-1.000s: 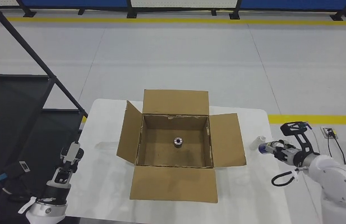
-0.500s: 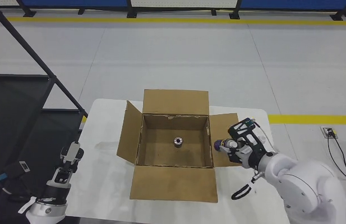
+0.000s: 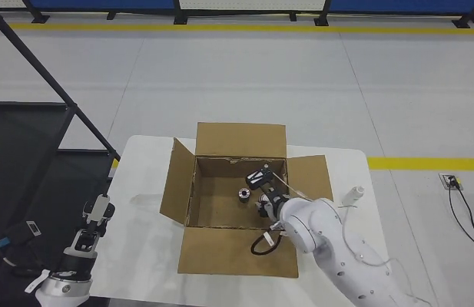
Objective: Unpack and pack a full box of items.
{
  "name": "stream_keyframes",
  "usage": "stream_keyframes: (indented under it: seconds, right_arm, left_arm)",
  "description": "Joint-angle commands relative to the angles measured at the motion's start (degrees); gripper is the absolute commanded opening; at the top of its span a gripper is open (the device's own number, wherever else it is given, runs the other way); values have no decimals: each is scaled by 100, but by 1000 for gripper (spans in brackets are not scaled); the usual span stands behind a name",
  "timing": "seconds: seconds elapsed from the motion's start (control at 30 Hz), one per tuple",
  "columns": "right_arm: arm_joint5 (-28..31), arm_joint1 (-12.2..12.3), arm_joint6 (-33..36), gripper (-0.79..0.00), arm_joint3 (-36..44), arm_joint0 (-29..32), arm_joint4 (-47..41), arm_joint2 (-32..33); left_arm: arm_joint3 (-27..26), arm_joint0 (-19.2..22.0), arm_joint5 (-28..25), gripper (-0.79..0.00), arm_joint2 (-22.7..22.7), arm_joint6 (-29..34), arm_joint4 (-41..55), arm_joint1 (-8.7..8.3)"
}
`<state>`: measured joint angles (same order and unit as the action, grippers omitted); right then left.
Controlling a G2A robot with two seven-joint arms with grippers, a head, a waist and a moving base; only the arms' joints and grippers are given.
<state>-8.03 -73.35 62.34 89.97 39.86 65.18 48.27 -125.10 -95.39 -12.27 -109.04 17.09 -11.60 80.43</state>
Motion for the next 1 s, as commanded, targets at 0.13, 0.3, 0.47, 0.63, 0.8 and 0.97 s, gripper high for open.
stream_keyframes:
  seconds: [0.13,0.3,0.47,0.63,0.8,0.97]
  right_arm:
    - [-234,-247,-157,-785,-913,-453,6,-427]
    - [-269,-437,-129,-785,-1557,-753,-157,-638]
    - [-141,-557,-106,-317,-1833,-908,-408,-665]
    - [-45,-552,54,0,-1690,-876,-388,-530]
    - [86,-473,203,0,-1301,-719,-365,-209]
    - [193,-237,348,0,-103,-317,-44,612]
  left_arm:
    - [0,0,0,0,0,0,0,0]
    - [0,0,0,0,0,0,0,0]
    - [0,0,0,0,0,0,0,0]
    - [0,0,0,0,0,0,0,0]
    - [0,0,0,0,0,0,0,0]
    - [0,0,0,0,0,0,0,0]
